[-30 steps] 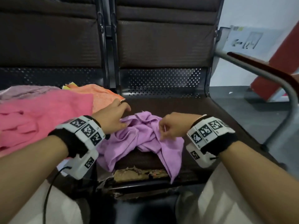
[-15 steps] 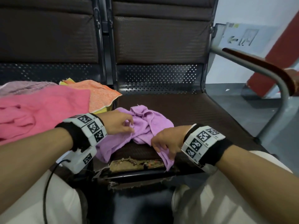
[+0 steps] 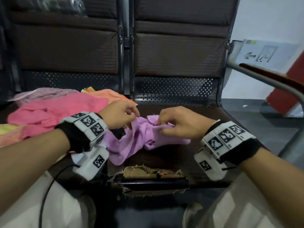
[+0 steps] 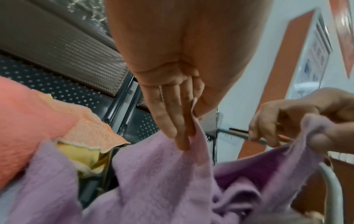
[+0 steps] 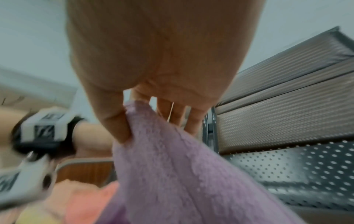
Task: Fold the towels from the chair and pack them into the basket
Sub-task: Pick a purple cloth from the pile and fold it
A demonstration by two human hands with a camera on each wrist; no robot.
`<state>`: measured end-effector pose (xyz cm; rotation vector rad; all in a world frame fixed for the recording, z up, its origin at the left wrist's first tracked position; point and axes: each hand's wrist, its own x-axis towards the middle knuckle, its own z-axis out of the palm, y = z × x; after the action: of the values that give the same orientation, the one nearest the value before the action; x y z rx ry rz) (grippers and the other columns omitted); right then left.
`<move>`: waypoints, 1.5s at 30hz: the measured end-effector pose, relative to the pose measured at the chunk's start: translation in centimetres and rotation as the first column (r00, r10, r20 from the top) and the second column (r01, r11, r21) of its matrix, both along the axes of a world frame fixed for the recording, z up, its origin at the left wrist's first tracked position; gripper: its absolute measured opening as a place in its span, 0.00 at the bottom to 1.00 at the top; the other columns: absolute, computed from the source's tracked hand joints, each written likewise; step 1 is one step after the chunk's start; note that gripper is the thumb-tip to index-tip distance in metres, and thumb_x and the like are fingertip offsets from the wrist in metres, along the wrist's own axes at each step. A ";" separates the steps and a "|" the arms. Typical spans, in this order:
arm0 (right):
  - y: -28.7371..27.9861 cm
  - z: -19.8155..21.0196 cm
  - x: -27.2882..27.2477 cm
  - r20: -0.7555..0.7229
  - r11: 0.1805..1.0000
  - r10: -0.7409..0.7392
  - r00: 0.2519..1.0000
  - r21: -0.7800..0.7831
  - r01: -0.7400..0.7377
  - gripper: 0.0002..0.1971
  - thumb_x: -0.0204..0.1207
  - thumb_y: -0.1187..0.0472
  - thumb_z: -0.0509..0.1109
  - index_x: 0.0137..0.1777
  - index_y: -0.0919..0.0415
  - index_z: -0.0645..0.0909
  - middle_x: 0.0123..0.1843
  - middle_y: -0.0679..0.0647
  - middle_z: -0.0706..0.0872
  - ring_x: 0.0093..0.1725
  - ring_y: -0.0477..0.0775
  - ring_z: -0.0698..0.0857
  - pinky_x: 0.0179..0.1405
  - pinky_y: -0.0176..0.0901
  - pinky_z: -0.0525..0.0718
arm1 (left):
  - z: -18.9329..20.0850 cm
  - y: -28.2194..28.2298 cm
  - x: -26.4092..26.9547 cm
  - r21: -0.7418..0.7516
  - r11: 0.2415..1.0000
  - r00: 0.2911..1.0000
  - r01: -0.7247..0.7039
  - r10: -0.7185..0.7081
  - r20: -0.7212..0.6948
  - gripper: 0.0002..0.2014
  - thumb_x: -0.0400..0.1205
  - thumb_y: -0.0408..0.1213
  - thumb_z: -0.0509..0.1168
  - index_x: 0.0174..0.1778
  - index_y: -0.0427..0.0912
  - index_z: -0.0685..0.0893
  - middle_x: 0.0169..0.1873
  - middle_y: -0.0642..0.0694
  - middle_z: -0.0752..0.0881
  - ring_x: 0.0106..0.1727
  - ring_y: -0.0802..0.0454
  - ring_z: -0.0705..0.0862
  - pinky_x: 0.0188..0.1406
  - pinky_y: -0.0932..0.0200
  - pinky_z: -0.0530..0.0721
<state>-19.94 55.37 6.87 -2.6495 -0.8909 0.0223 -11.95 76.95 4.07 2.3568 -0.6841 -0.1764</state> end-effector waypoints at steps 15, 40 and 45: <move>3.4 0.3 3.3 -0.011 0.874 -0.269 0.963 0.418 0.248 0.03 0.73 0.59 0.75 0.44 0.55 0.90 0.36 0.42 0.87 0.38 0.39 0.83 0.43 0.36 0.79 | 2.8 1.0 -0.7 -0.505 0.856 0.949 -0.111 -0.060 -0.309 0.07 0.79 0.21 0.62 0.45 0.35 0.83 0.34 0.40 0.86 0.33 0.55 0.86 0.36 0.64 0.86; 0.9 0.2 2.5 -0.028 0.957 -0.249 0.968 0.143 0.251 0.20 0.71 0.45 0.75 0.30 0.60 0.76 0.27 0.53 0.78 0.27 0.45 0.71 0.28 0.38 0.67 | 1.5 2.5 0.2 -0.286 0.958 0.976 0.033 0.031 0.214 0.08 0.84 0.34 0.61 0.44 0.37 0.85 0.35 0.36 0.87 0.38 0.37 0.85 0.45 0.39 0.85; -1.0 -0.9 1.9 -0.087 0.952 -0.254 0.963 -0.197 0.234 0.23 0.71 0.38 0.71 0.38 0.62 0.80 0.34 0.55 0.85 0.32 0.49 0.78 0.32 0.43 0.73 | 2.0 5.2 1.4 -0.499 0.853 0.957 -0.151 0.254 0.144 0.10 0.82 0.27 0.61 0.44 0.41 0.87 0.37 0.41 0.89 0.39 0.51 0.84 0.49 0.44 0.87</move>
<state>-18.08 54.33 5.93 -2.8803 -0.5429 0.2000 -10.53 82.16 6.12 1.9512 -0.4939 0.3078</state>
